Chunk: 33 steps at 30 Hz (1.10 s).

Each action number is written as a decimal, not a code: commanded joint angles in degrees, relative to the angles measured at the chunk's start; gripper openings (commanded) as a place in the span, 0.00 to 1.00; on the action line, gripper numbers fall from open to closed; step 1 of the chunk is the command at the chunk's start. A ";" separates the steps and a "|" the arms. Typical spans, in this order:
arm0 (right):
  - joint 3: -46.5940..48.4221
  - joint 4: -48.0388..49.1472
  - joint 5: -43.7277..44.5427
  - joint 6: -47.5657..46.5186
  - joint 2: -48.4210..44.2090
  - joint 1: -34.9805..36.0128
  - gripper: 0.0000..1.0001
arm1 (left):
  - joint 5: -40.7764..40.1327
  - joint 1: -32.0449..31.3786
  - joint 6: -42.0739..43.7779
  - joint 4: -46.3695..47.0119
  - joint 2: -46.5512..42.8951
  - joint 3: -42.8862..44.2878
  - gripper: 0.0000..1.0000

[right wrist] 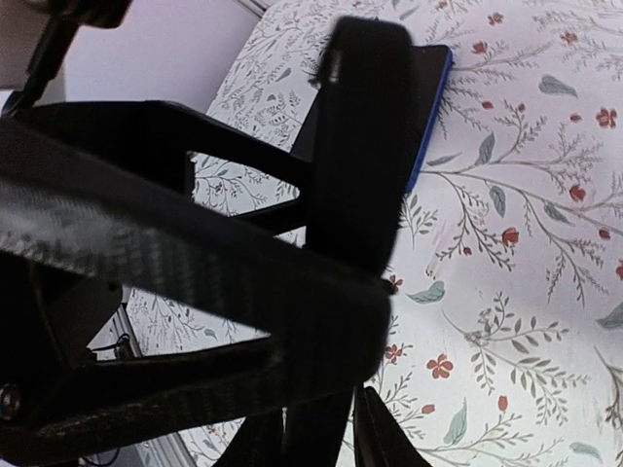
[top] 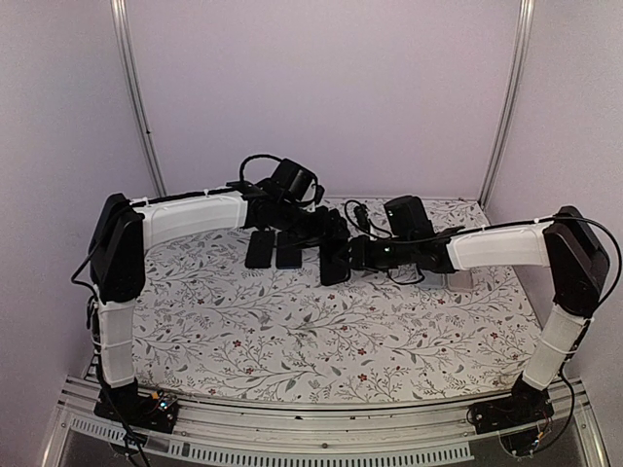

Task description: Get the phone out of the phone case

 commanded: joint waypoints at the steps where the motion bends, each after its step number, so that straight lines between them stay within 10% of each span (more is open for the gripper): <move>1: 2.17 -0.21 0.06 0.36 1.33 0.31 0.21 | 1.29 0.61 0.11 4.04 -1.09 2.03 0.45; 15: 5.09 -2.26 -2.37 -0.85 -2.16 -0.87 0.00 | 6.52 2.41 6.30 6.80 -5.95 -2.63 0.93; 33: 8.83 -1.27 -14.93 -2.92 -6.49 -4.24 0.00 | 21.75 12.47 4.12 27.37 -18.87 -20.96 0.91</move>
